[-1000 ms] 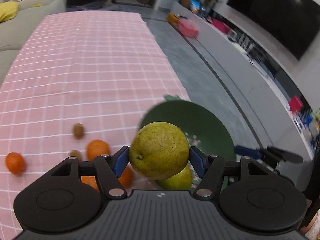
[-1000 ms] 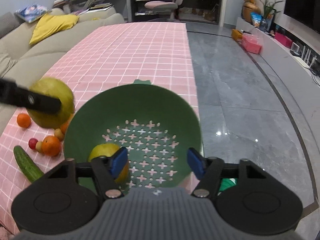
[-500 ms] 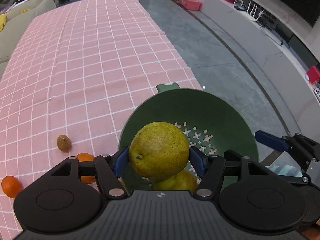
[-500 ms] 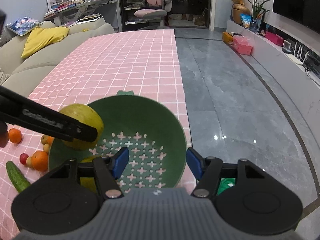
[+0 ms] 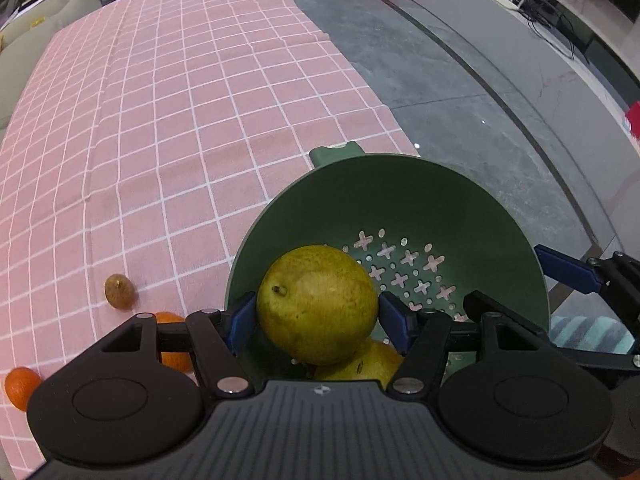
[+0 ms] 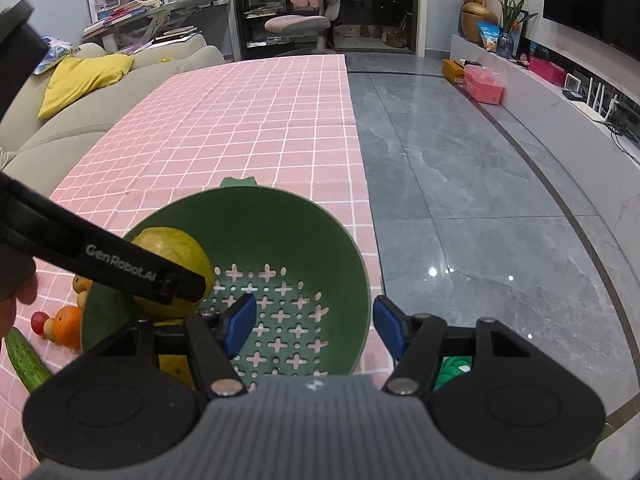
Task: Organize fruits
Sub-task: 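Carry the second pear into the colander with the left gripper and release it, then move the left gripper back over the green cucumber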
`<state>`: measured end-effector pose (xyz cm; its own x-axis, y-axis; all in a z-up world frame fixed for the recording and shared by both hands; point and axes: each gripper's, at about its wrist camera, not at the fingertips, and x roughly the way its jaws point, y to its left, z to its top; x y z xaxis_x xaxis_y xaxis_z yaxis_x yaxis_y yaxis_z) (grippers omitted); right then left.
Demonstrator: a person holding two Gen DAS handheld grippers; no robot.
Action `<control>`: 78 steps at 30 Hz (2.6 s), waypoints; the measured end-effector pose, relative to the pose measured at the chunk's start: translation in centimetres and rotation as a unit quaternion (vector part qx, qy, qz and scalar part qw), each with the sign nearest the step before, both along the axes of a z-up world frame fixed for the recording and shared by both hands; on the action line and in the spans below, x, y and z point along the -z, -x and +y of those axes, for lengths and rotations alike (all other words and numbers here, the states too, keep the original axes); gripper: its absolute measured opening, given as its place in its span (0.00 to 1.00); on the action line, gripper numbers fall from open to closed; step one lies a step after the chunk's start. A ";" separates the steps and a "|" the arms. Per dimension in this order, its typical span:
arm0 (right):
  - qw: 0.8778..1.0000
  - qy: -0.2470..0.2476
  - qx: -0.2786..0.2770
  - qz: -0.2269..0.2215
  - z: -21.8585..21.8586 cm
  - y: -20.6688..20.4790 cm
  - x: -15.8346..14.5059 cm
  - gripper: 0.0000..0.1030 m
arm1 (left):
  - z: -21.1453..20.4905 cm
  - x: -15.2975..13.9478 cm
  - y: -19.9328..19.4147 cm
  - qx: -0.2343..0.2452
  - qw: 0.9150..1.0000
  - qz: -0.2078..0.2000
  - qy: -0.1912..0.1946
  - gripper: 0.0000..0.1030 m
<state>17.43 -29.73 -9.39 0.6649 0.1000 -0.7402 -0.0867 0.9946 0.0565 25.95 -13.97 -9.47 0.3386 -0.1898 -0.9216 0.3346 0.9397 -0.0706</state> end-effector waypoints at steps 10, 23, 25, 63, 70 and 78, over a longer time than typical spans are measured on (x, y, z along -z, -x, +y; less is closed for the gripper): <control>1.000 0.007 -0.001 -0.003 0.2 0.4 -0.2 0.62 | -0.3 0.3 -0.3 0.007 1.000 -0.005 -0.015 0.74; 1.000 0.011 -0.009 -0.022 0.6 1.4 -1.3 0.67 | 3.3 -3.6 3.1 -0.012 0.997 -0.056 0.045 0.71; 1.000 0.004 -0.010 -0.022 0.7 1.7 -1.7 0.67 | 4.5 -4.8 4.4 -0.021 0.996 -0.072 0.051 0.71; 0.971 -0.004 -0.238 -0.004 17.6 8.4 -1.6 0.82 | 22.6 -2.6 16.4 -0.255 0.961 -0.042 0.099 0.61; 0.968 0.035 -0.247 0.024 18.0 7.5 0.9 0.54 | 21.2 -0.3 16.1 -0.273 0.954 -0.007 0.121 0.61; 0.968 0.073 -0.239 0.038 17.3 6.4 3.0 0.45 | 20.7 1.6 15.4 -0.331 0.928 0.022 0.169 0.65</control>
<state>11.07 -12.38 -12.39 0.5121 0.2735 -0.8142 -0.5400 0.8397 -0.0576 10.53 6.69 -11.09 0.4471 -0.2338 -0.8634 -0.3190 0.8601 -0.3981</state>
